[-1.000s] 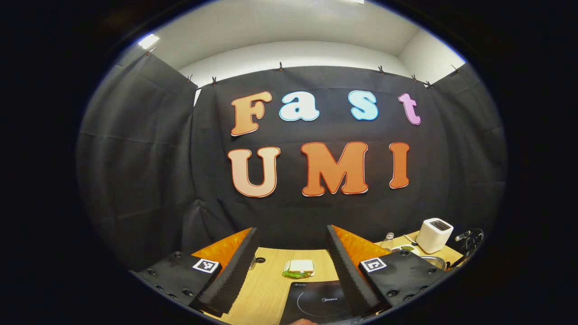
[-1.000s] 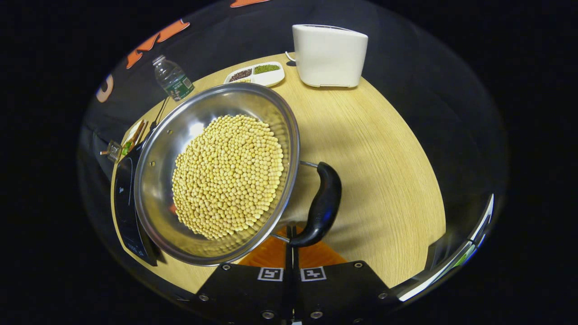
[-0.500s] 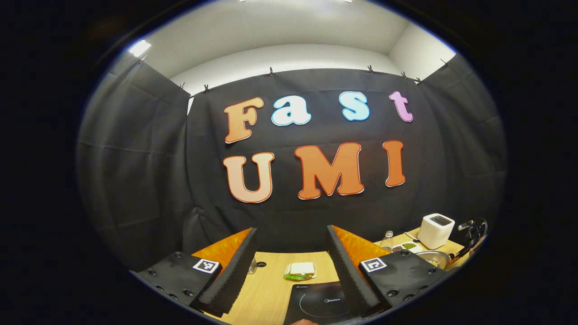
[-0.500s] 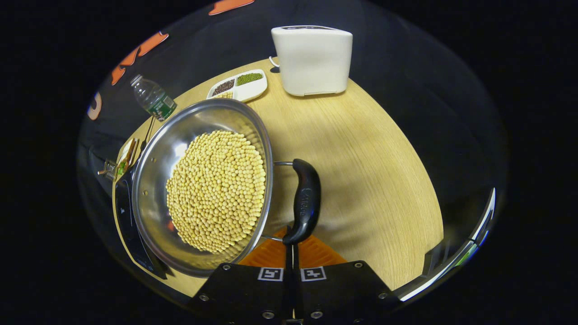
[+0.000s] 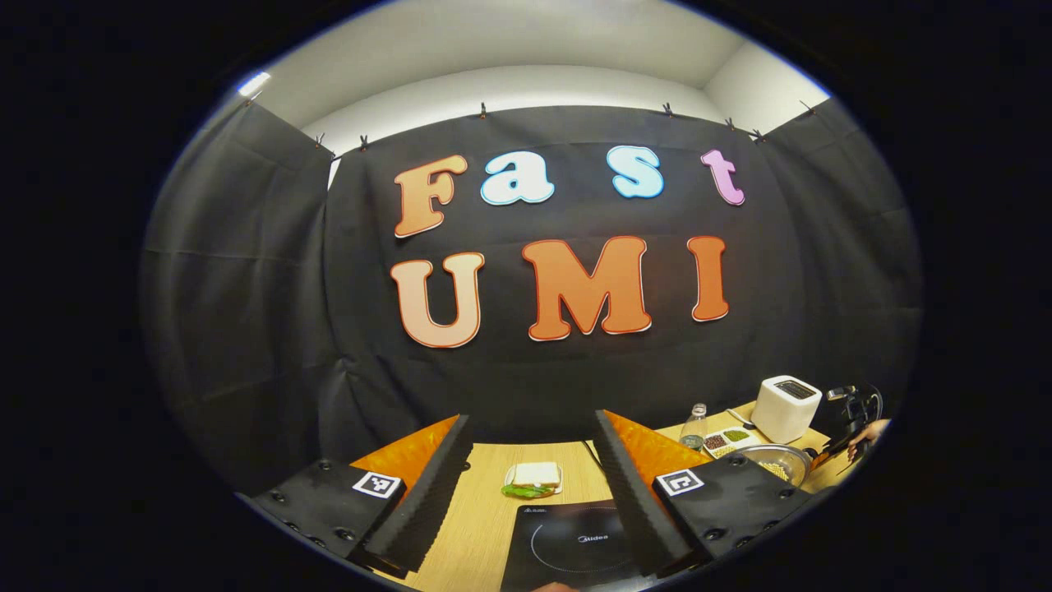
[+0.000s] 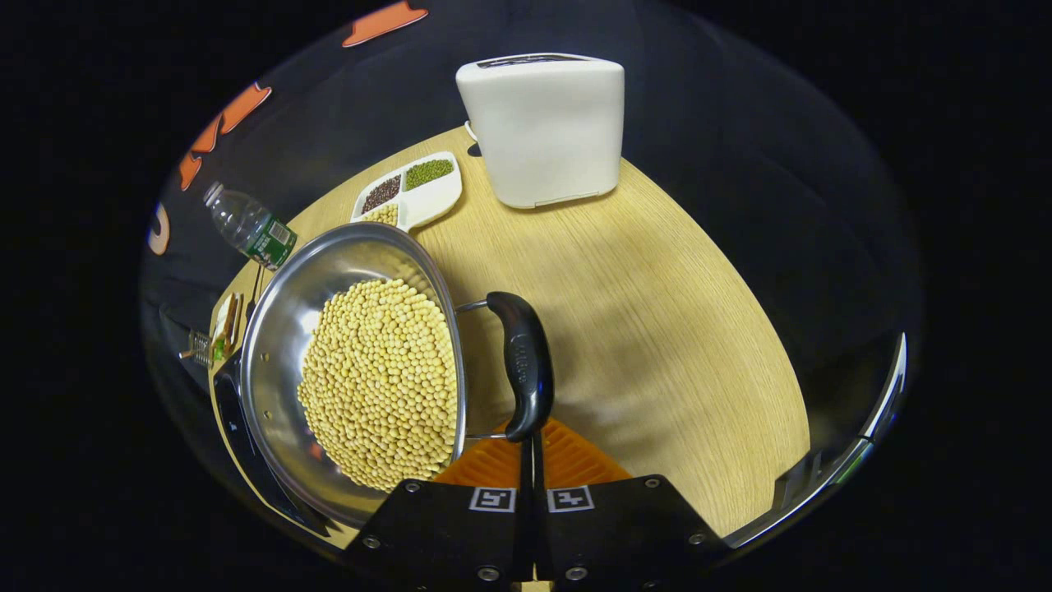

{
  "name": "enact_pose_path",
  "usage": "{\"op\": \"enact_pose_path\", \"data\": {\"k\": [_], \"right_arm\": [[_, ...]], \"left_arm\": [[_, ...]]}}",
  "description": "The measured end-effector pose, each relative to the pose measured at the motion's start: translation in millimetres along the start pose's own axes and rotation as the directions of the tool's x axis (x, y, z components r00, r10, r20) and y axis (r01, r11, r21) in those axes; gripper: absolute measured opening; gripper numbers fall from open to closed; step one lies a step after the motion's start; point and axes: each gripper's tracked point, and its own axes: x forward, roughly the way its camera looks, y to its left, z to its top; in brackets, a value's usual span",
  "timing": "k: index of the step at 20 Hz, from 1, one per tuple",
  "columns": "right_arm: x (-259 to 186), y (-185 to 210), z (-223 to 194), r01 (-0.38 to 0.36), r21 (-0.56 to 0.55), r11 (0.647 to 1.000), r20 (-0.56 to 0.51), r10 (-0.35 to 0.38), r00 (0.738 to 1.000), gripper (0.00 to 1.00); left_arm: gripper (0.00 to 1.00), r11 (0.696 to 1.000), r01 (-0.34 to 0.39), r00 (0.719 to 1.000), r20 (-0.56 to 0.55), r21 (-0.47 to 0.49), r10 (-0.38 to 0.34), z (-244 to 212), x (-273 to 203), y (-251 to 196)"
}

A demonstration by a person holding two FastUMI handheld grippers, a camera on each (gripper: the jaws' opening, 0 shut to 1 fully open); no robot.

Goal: First push the handle of the pot to place it horizontally, then grasp the pot with both hands and set it on the induction cooktop.

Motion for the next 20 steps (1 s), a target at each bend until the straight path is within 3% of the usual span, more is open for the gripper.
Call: {"op": "enact_pose_path", "data": {"k": [11,12,15,16,20], "right_arm": [[11,7,36,0.015,-0.003,1.0,0.043,-0.015,0.999,0.0],[12,7,38,0.011,0.0,1.0,0.045,-0.011,0.999,0.0],[9,1,39,0.013,0.005,1.0,0.047,-0.013,0.999,0.0],[5,0,43,0.01,0.019,1.0,0.063,-0.011,0.998,0.0],[-12,1,47,-0.024,0.013,1.0,0.093,0.023,0.995,0.02]], "left_arm": [[1.0,0.993,0.118,0.977,-0.182,0.016,-0.113,-79,30,-67],[0.95,0.991,0.13,0.97,-0.208,0.011,-0.125,-89,33,-75],[1.0,0.983,0.184,0.94,-0.286,-0.027,-0.183,-119,40,-102],[0.97,0.979,0.198,0.927,-0.316,-0.043,-0.202,-128,41,-111],[0.98,0.957,0.264,0.856,-0.428,-0.123,-0.291,-168,51,-152]]}}
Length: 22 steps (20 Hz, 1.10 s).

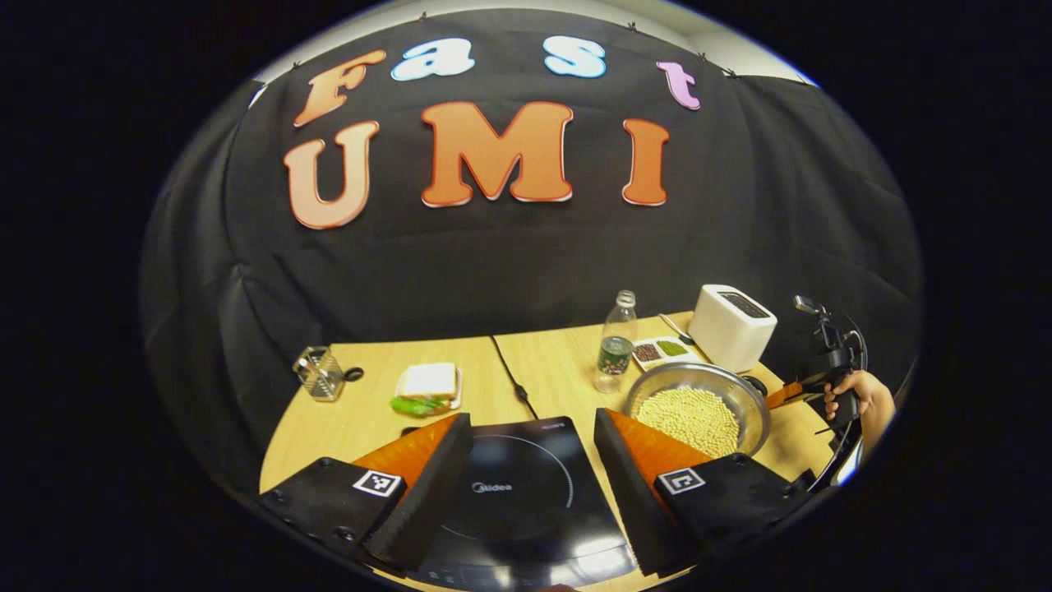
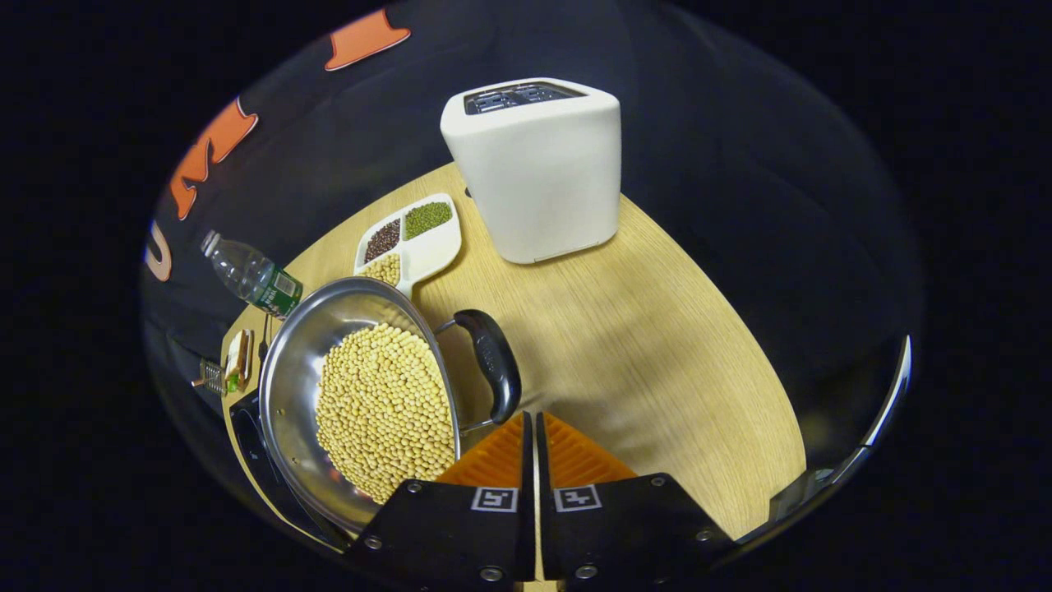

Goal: First push the handle of the pot to place it horizontally, then grasp the pot with both hands and set it on the induction cooktop.

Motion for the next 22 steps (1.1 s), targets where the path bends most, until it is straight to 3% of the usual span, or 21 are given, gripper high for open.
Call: {"op": "enact_pose_path", "data": {"k": [5,7,11,15,22], "right_arm": [[-24,16,12,-0.02,-0.071,0.997,0.069,0.025,0.997,0.27],[-28,30,14,-0.032,-0.116,0.993,0.086,0.042,0.995,0.49],[-21,41,17,-0.019,-0.166,0.986,0.094,0.035,0.995,0.7],[-7,36,21,-0.001,-0.14,0.99,0.082,0.013,0.997,0.79],[9,28,26,0.021,-0.126,0.992,0.084,-0.01,0.996,0.79]], "left_arm": [[0.98,0.997,0.057,0.99,-0.128,-0.055,-0.064,-32,42,-34],[0.99,0.994,0.076,0.98,-0.178,-0.076,-0.088,-45,53,-54],[0.99,0.986,0.114,0.953,-0.267,-0.122,-0.144,-72,84,-89],[0.99,0.985,0.105,0.93,-0.338,-0.14,-0.147,-95,118,-103],[0.99,0.976,0.112,0.898,-0.402,-0.187,-0.18,-131,162,-121]]}}
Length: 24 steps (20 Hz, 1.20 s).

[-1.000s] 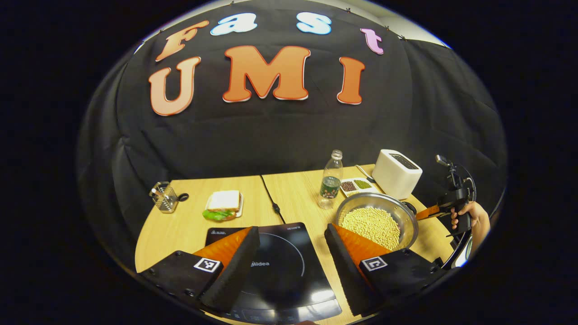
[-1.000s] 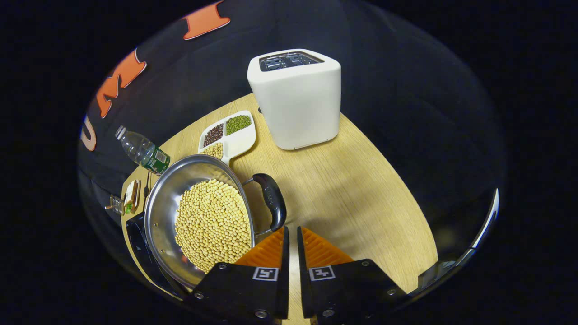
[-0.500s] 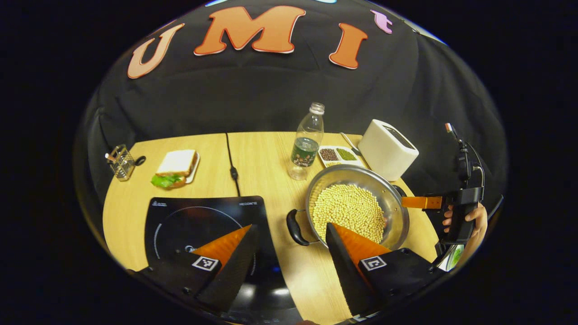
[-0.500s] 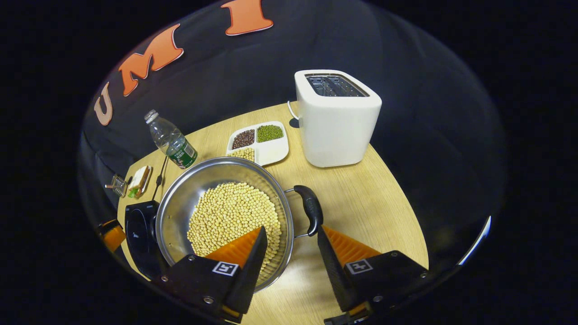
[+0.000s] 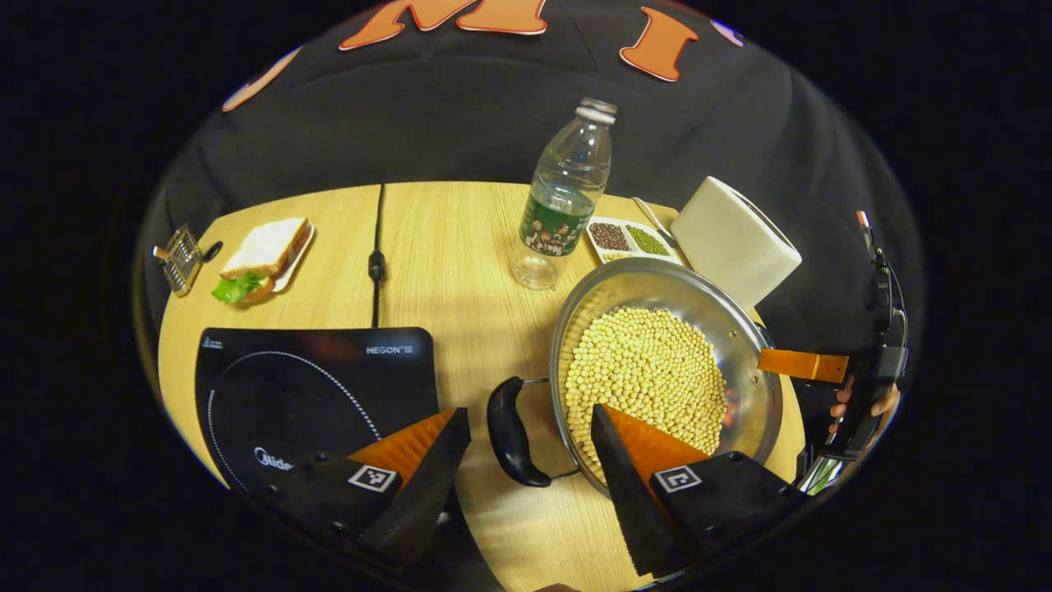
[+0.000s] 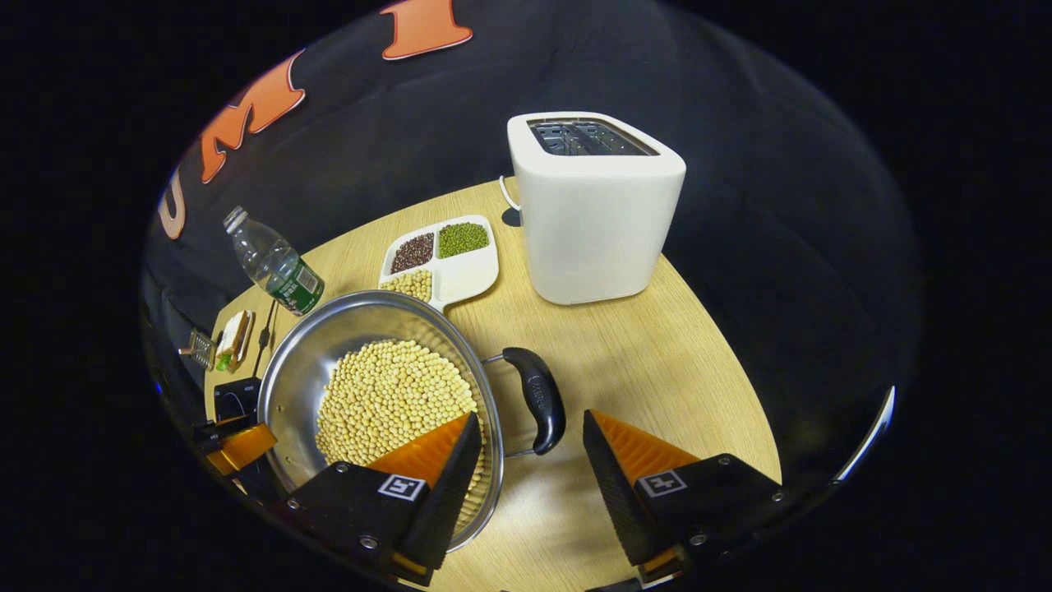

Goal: First push the handle of the pot to place it horizontally, then grasp the pot with both hands and set it on the induction cooktop.

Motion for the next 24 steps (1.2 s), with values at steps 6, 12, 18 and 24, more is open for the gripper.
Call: {"op": "enact_pose_path", "data": {"k": [6,12,18,24], "right_arm": [[17,2,3,0.047,-0.047,0.998,0.014,-0.046,0.999,0.75],[33,9,0,0.021,-0.051,0.998,-0.008,-0.022,1.0,0.79],[33,7,1,0.007,-0.069,0.998,0.007,-0.007,1.0,0.72],[26,9,-2,0.003,-0.112,0.994,0.029,0.0,1.0,0.62]], "left_arm": [[0.91,0.995,-0.091,0.996,0.026,0.041,0.09,-1,24,5],[0.76,0.983,-0.179,0.982,0.075,0.041,0.176,3,37,16],[0.75,0.98,-0.192,0.975,0.122,0.051,0.185,9,41,18],[0.69,0.978,-0.197,0.972,0.147,0.064,0.186,16,43,20]]}}
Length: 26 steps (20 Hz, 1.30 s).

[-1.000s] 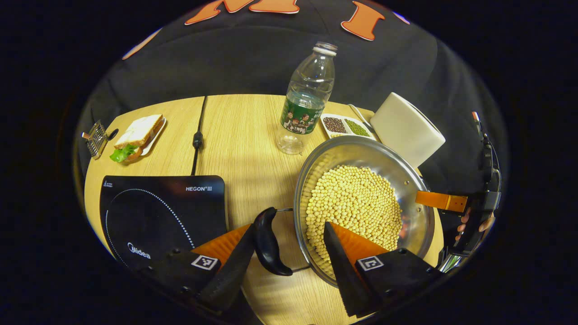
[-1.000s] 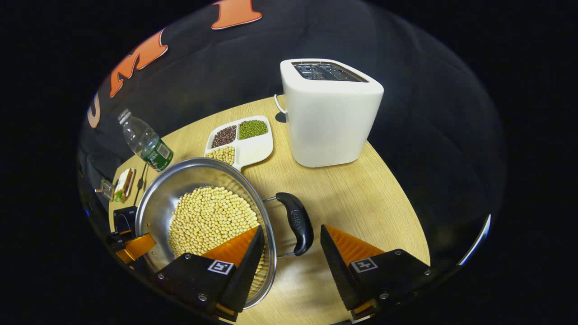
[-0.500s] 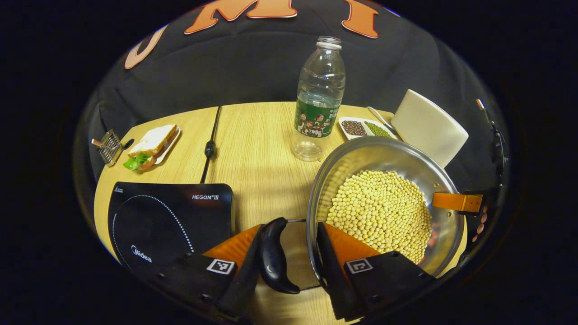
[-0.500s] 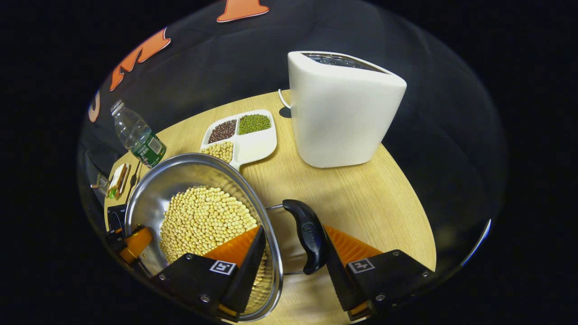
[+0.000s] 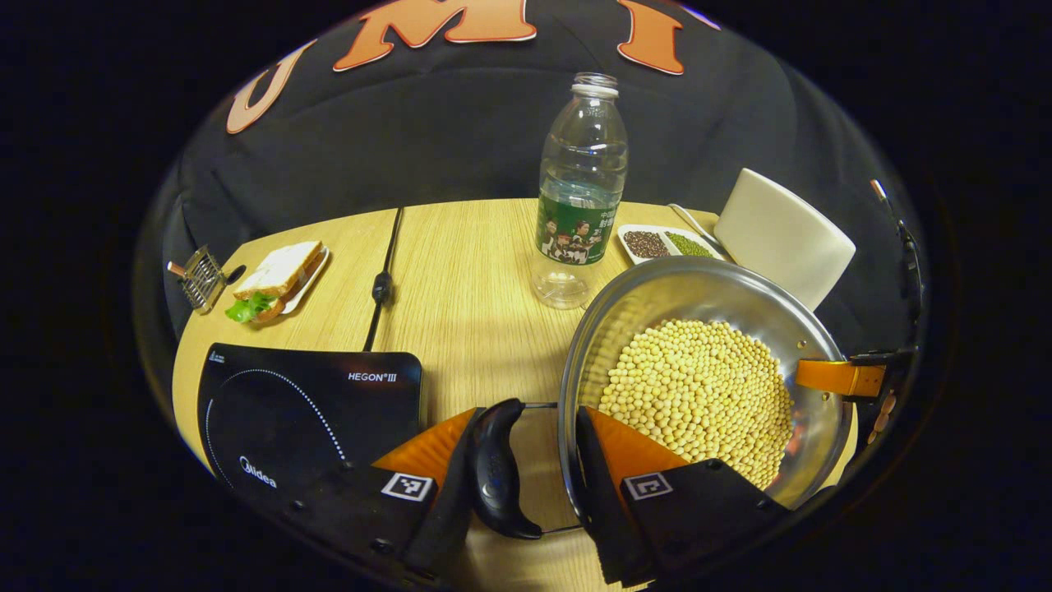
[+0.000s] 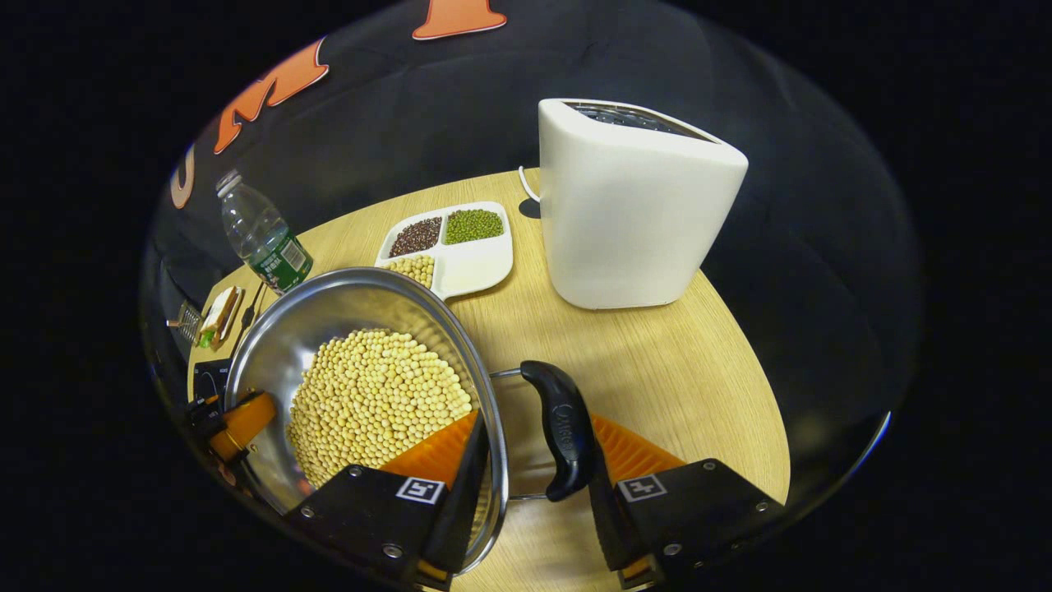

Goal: First push the handle of the pot to place it horizontally, then grasp the pot with both hands and set it on the induction cooktop.

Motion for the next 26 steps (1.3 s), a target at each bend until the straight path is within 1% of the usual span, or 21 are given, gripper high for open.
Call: {"op": "enact_pose_path", "data": {"k": [1,4,5,8,9,10,13,14,16,17,19,26], "right_arm": [[-2,0,1,0.006,-0.016,1.0,0.012,-0.006,1.0,0.59],[-10,0,3,0.017,-0.027,0.999,0.018,-0.017,1.0,0.54],[-12,0,1,0.018,-0.029,0.999,0.018,-0.018,1.0,0.53],[-11,3,2,0.022,-0.036,0.999,0.045,-0.02,0.999,0.53],[-12,4,1,0.023,-0.036,0.999,0.052,-0.022,0.998,0.53],[-13,4,2,0.026,-0.039,0.999,0.062,-0.024,0.998,0.53],[-17,4,-1,0.023,-0.027,0.999,0.087,-0.021,0.996,0.53],[-16,5,-1,0.023,-0.032,0.999,0.096,-0.02,0.995,0.53],[-12,5,-6,0.015,-0.038,0.999,0.109,-0.011,0.994,0.53],[-10,8,-6,0.01,-0.039,0.999,0.114,-0.005,0.994,0.53],[-6,8,-8,-0.001,-0.044,0.999,0.124,0.007,0.992,0.53],[-2,6,-1,-0.045,-0.073,0.996,0.147,0.056,0.988,0.53]], "left_arm": [[0.67,1.0,0.002,1.0,0.0,0.001,-0.002,0,1,-1],[0.71,1.0,0.019,1.0,-0.019,-0.008,-0.019,-4,1,-3],[0.7,1.0,0.016,1.0,-0.012,-0.001,-0.016,-3,1,-3],[0.69,1.0,0.014,1.0,0.017,0.017,-0.014,2,1,-1],[0.67,1.0,0.013,1.0,0.024,0.023,-0.014,4,1,0],[0.69,0.999,0.011,0.999,0.03,0.032,-0.012,6,0,1],[0.66,0.999,0.003,0.998,0.062,0.048,-0.006,11,-1,5],[0.69,0.999,-0.001,0.998,0.069,0.049,-0.003,13,-1,6],[0.68,0.999,-0.005,0.997,0.076,0.041,0.002,14,-3,7],[0.65,0.999,-0.008,0.997,0.082,0.035,0.006,15,-4,8],[0.69,0.999,-0.021,0.995,0.096,0.032,0.018,17,-5,9],[0.68,0.998,-0.066,0.99,0.126,0.017,0.063,19,-12,12]]}}
